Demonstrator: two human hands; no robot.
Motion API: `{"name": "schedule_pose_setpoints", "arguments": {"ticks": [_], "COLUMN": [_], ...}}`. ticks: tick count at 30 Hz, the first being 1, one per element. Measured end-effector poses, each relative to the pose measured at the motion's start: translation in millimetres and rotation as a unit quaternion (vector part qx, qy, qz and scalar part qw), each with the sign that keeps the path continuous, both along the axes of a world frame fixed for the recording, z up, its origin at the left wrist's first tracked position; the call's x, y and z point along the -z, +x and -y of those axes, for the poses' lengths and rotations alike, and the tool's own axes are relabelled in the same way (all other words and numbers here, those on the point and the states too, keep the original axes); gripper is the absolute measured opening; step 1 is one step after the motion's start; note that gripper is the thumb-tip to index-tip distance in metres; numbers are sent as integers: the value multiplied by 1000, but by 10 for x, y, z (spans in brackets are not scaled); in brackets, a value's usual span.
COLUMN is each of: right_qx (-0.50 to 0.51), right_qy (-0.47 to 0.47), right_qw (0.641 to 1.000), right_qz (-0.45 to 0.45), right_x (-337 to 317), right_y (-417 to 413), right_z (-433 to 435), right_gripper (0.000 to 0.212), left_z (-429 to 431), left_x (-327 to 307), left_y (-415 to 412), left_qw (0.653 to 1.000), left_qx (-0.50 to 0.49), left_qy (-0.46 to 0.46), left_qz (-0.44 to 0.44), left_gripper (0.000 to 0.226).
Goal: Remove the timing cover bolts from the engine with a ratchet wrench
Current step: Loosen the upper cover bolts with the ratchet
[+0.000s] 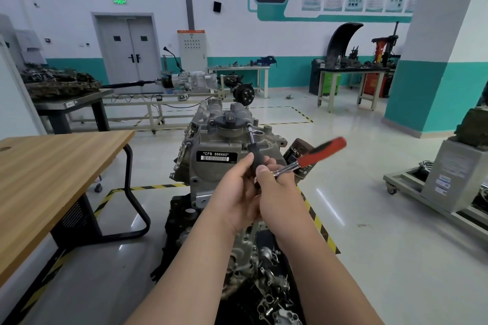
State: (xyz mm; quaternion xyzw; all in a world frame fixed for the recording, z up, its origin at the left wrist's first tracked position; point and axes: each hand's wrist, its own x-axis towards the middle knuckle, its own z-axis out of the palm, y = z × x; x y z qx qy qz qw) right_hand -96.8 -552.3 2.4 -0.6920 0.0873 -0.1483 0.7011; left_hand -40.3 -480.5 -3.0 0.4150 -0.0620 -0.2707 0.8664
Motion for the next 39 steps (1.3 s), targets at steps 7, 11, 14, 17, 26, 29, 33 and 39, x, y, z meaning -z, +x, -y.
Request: {"name": "schedule_pose_setpoints", "arguments": {"ticks": [7,11,14,17,26,29,33,39], "right_qx": [-73,-140,-164,-205,-240,-208,-121,-91], "right_qy": [355,489,579,651,707,658,485,242], "right_qw": [932,861,798,731,665,723,866,965], "right_qz": [13,17,12,2,8,-8,-21,-52], "right_x": [-14,-60,-55,-35,43,26,11,1], "right_y": [-58,-102,-117,-144,-160,-144,-111,-136], "right_z": [-119,-84,-47,-34,-72,-57,-32,82], "right_gripper": [44,39,39,32,17,18,29,38], "left_z": [-99,-105,-82,-68,-58,-56,-27,5], "left_x": [34,28,43,17,-40,-61,3,5], "left_y": [-23,-12,4,-13,-42,-76,-68,-104], "left_qw": [998,997,998,998,997,995,997,997], "left_qx": [13,31,26,18,47,59,27,40], "left_qy": [68,67,57,45,30,8,73,63], "left_qz": [1,-3,-7,-26,-57,-83,-27,-16], "left_gripper": [33,59,57,39,39,43,44,44]}}
